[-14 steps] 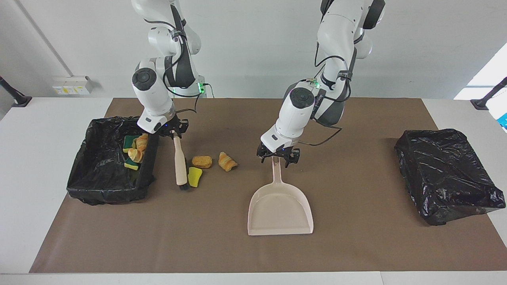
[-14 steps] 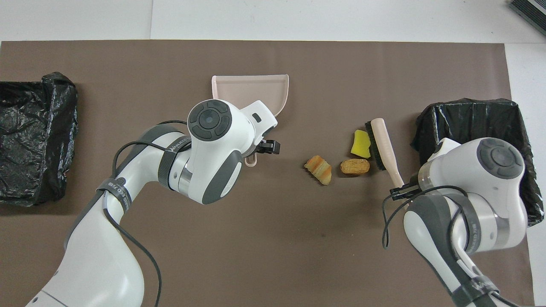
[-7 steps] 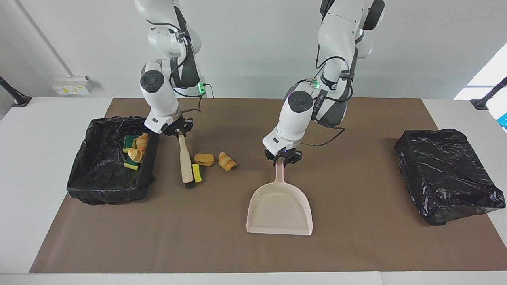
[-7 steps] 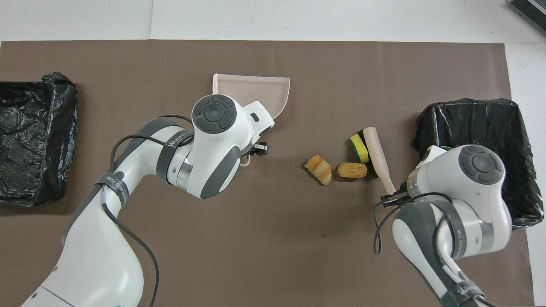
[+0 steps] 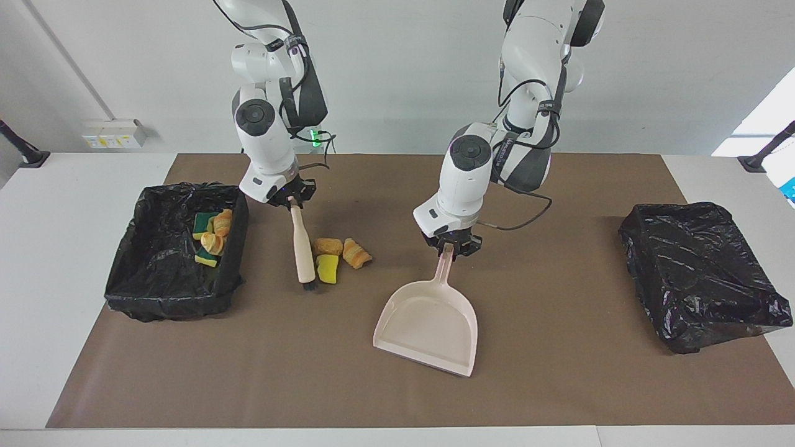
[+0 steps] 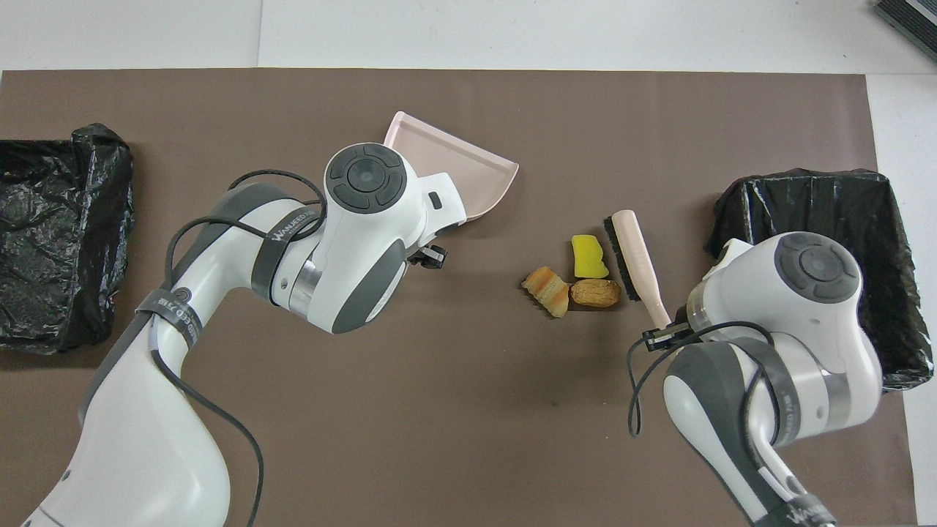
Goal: Sweep and dump trash in bin
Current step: 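Grasp the dustpan handle with the left gripper and place it near the debris, then sweep the sponge and bread into the dustpan with the right gripper's brush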
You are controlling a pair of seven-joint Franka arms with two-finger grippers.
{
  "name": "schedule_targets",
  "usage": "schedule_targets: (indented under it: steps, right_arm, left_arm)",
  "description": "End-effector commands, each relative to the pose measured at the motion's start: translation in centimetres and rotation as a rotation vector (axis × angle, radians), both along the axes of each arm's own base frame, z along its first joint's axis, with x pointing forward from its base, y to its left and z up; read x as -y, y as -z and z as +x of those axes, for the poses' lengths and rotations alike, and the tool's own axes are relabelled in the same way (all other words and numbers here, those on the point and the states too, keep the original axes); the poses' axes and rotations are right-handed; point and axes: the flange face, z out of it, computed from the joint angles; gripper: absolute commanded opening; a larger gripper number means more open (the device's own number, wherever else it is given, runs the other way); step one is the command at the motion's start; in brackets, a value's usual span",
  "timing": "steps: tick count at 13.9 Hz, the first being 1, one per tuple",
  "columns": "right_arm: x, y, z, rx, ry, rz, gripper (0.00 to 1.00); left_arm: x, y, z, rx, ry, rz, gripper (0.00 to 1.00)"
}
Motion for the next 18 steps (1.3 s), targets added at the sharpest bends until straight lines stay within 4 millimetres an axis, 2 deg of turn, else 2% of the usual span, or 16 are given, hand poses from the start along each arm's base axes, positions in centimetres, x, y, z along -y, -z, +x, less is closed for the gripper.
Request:
schedule_targets:
  steps: [1, 3, 5, 8, 10, 11, 12, 13, 16, 17, 18]
  right_arm:
    - [2.7, 0.2, -0.6, -0.023, 0.009, 0.008, 0.00]
    - [3.7, 1.0, -2.9, -0.009, 0.027, -0.015, 0.00]
    - [3.8, 1.6, -4.3, -0.004, 0.046, -0.021, 0.00]
    - [2.9, 2.7, -5.0, -0.009, 0.064, -0.024, 0.00]
    - [1.8, 2.7, -5.1, -0.009, 0.056, -0.027, 0.00]
    - [1.3, 2.8, -5.2, -0.009, 0.071, -0.032, 0.00]
    - [0.0, 3.4, -5.4, -0.017, 0.059, -0.033, 0.00]
    - [-0.9, 3.9, -5.4, -0.025, 0.050, -0.032, 0.00]
    - [-4.2, 4.2, -5.3, 0.017, 0.098, -0.038, 0.00]
    - [-5.4, 5.3, -5.5, -0.002, 0.112, -0.042, 0.00]
    - [-6.6, 5.4, -5.2, 0.010, 0.127, -0.037, 0.00]
  left_arm:
    - [-2.2, -2.4, -0.4, -0.026, 0.231, 0.028, 0.00]
    - [-3.4, -2.8, -1.1, -0.051, 0.346, 0.036, 0.00]
    - [-5.9, -3.8, -1.9, -0.061, 0.480, 0.034, 0.00]
    - [-11.4, -4.7, -2.9, -0.104, 0.728, 0.025, 0.00]
    - [-13.0, -3.5, -5.1, -0.152, 0.891, 0.016, 0.00]
    - [-13.5, -2.5, -6.3, -0.156, 0.909, 0.016, 0.00]
    - [-13.8, -1.7, -7.4, -0.134, 0.916, 0.018, 0.00]
    - [-13.6, -1.1, -7.8, -0.110, 0.922, 0.018, 0.00]
    - [-12.6, -0.2, -6.6, -0.031, 0.897, 0.016, 0.00]
    - [-12.4, -0.2, -6.3, -0.005, 0.863, 0.016, 0.00]
    - [-12.2, 0.3, -6.2, -0.006, 0.838, 0.016, 0.00]
